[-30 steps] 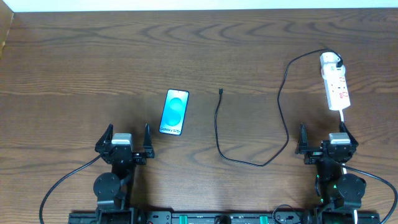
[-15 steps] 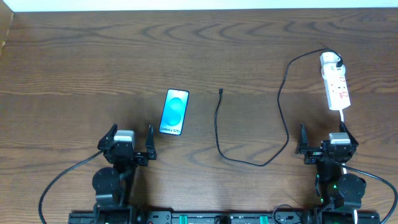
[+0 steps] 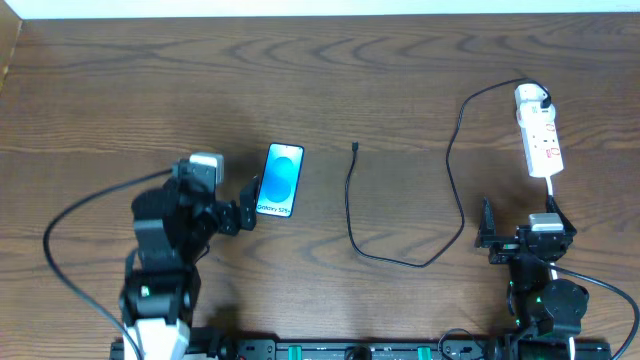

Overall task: Plug charger to phone and switch on socket
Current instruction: 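Move the left gripper over the blue phone and lower onto it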

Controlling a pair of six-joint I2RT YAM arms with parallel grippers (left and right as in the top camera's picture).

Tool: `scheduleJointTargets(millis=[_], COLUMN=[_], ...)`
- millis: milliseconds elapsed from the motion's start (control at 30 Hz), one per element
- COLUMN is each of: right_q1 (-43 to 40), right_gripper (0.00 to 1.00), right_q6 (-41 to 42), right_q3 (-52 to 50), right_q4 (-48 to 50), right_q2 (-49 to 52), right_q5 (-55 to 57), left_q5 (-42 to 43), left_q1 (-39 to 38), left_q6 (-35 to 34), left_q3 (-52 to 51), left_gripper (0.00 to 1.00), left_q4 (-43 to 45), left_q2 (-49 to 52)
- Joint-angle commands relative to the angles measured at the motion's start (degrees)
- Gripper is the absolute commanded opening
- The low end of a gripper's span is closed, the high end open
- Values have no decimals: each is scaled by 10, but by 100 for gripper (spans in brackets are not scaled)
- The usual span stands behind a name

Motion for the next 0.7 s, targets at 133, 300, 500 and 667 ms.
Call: scheduleJointTargets(millis=[133,300,500,667], right_q1=[-2,-2,-2,-2], right_gripper=[99,99,99,99], right_q6=[7,7,7,7], right_q3=[-2,-2,-2,-2], right_q4=[-1,-1,-1,-1], right_q2=[-3,-3,-3,-3], right_q5=[3,3,3,3], left_q5=[13,4,-53,-98], left_q1=[-1,-34,-89,-123], left_q6=[-5,-1,6,6], left_q3=[152,253,367,457], left_gripper=[97,97,98,97], left_q4=[-105,-184,-281,-364], left_q2=[129,215,329,426])
